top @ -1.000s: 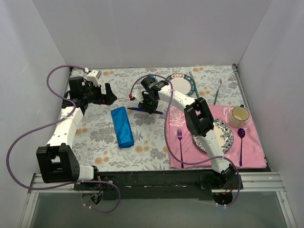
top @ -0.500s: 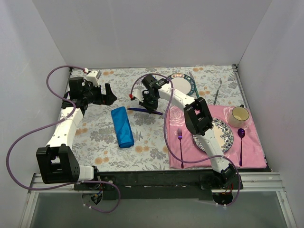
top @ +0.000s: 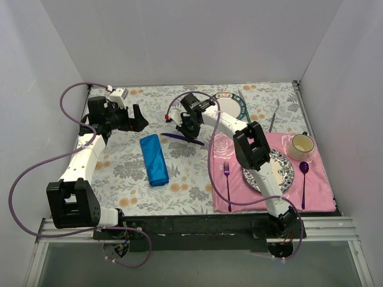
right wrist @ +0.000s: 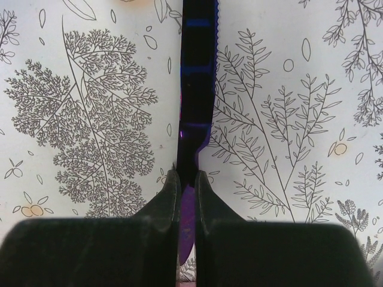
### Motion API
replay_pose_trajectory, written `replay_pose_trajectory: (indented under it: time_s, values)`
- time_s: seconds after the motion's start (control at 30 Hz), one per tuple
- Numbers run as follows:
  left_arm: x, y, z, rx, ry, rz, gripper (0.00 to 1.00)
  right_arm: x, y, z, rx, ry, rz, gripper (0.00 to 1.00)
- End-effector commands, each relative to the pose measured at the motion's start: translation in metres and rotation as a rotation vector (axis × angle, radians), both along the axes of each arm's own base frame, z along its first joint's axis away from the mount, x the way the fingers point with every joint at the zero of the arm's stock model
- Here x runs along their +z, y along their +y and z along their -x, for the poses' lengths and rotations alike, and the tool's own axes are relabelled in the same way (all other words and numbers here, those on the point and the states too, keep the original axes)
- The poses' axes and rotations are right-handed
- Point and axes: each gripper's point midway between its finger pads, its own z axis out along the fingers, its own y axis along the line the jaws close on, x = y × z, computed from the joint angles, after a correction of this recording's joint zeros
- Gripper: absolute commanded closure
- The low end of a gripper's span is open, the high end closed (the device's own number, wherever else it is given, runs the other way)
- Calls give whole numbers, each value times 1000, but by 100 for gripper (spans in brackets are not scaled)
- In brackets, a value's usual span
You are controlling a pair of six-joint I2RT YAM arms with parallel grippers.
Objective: Fold the napkin into a case and place the utensils inside
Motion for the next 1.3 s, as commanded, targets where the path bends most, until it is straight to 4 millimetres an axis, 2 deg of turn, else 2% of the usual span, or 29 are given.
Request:
replay_pose_trajectory:
  time_s: [0.0,0.8,1.17,1.27]
  values:
    - [10,-3,-1,-21,-35,13,2,11,-1,0,-42,5,-31,99]
    - [1,-12,2,28,60,139,2,92,11,6,-128,40,-241,99]
    - [-4,-36,15,102,226,435,2,134,24,10,-171,51,-370,99]
    - [-2,-37,11,145,243,497,5,138,26,11,-180,57,-383,99]
